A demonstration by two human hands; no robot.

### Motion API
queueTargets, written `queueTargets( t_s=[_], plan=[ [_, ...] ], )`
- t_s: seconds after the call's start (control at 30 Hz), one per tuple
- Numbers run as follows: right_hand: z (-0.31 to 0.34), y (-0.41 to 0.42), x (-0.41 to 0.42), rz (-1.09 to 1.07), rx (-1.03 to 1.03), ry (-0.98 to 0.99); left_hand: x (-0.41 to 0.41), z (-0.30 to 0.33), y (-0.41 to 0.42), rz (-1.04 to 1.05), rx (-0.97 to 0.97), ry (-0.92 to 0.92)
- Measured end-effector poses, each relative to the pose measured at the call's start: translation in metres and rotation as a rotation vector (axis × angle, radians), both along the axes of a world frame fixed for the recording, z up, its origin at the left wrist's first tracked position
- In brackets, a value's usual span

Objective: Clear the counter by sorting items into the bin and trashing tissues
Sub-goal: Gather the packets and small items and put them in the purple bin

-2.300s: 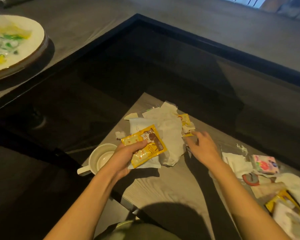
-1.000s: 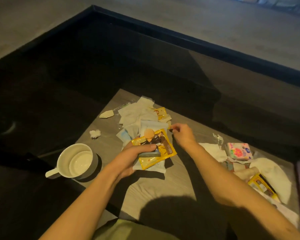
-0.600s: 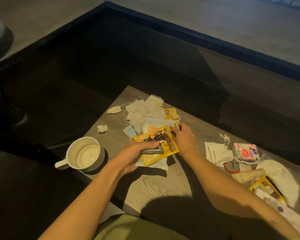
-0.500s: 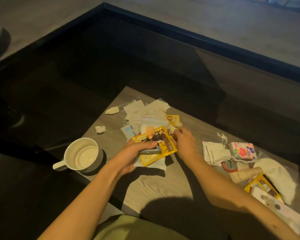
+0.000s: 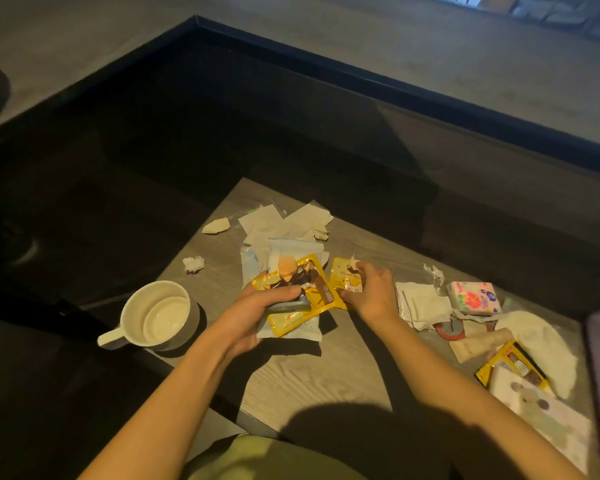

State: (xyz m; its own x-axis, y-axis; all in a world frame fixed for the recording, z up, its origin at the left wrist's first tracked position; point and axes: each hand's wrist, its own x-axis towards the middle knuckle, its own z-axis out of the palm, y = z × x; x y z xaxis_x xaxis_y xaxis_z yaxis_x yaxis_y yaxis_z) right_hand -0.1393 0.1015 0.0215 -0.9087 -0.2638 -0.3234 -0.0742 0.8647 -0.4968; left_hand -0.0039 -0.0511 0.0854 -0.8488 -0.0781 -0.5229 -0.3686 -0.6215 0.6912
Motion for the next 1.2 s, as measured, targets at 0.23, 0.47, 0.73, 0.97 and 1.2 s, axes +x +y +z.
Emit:
queueTargets(
  t_s=[0.23, 0.47, 0.73, 0.97, 1.2],
  plan=[
    [-0.001, 0.004, 0.011, -0.129, -0.144, -0.084, 0.003, -0.006, 0.001, 0.009, 0.016, -0.017],
    [0.008, 0.013, 0.011, -0.301, -0.29, -0.138, 0.003, -0.009, 0.003, 0.002, 0.011, -0.01],
    [0.062, 0.041, 0.001, -0.183, -0.428, -0.25, 0.002, -0.013, -0.002, -0.001, -0.008, -0.033],
    [0.08, 0.058, -0.001, -0.043, -0.386, -0.156, -0.002, -0.015, 0.004, 0.005, -0.041, -0.034],
    [0.103, 0.063, 0.005, -0.057, -0.689, -0.377, -0.007, -0.016, 0.021, -0.03, -0.053, 0.007]
  ],
)
